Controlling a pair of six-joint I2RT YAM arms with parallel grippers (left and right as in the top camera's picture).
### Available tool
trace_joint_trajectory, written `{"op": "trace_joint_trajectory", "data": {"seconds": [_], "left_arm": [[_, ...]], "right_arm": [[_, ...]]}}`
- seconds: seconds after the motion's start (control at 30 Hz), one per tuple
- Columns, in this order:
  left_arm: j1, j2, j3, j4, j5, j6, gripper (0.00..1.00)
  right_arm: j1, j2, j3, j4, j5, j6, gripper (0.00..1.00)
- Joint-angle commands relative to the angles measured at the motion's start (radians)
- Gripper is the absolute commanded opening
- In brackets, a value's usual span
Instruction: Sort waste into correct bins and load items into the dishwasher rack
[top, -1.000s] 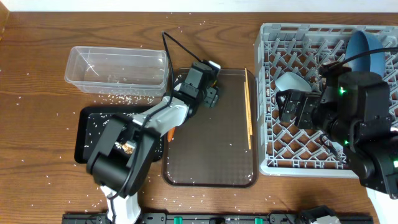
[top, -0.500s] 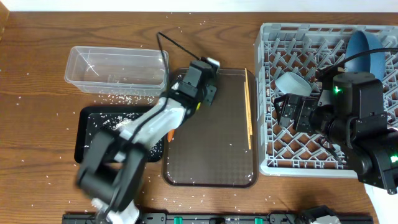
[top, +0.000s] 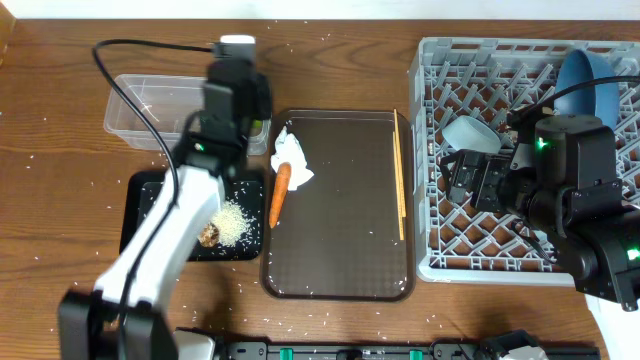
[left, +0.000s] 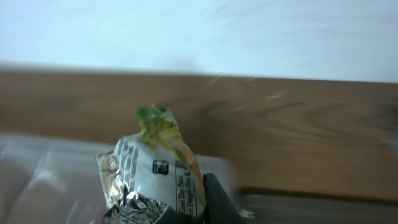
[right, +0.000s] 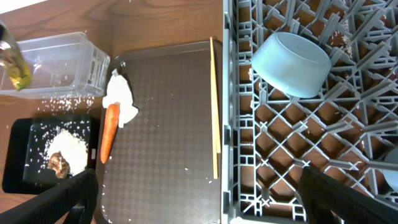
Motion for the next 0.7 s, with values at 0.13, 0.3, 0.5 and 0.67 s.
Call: {"op": "trace_joint_trajectory", "data": {"seconds": [0.13, 0.3, 0.5, 0.67], "left_arm": [[0.112, 0.194, 0.003, 0.068, 0.088, -0.217, 0.44], [0.111, 0.128, 0.003, 0.084, 0.120, -0.214, 0.56], [0.053, -0.042, 0.003, -0.063, 0.270, -0.200, 0.55], [-0.115, -0.060, 0.002, -0.240, 0.185, -0.043, 0.51]], "right_arm": [[-0.018, 0.004, 0.013, -0.005, -0.008, 0.015, 0.99], [-0.018, 0.005, 0.013, -0.010, -0.007, 0.015, 0.99], [-0.018, 0.005, 0.013, -0.010, -0.007, 0.014, 0.99], [-0.018, 0.006, 0.013, -0.008, -0.007, 0.015, 0.99]]}}
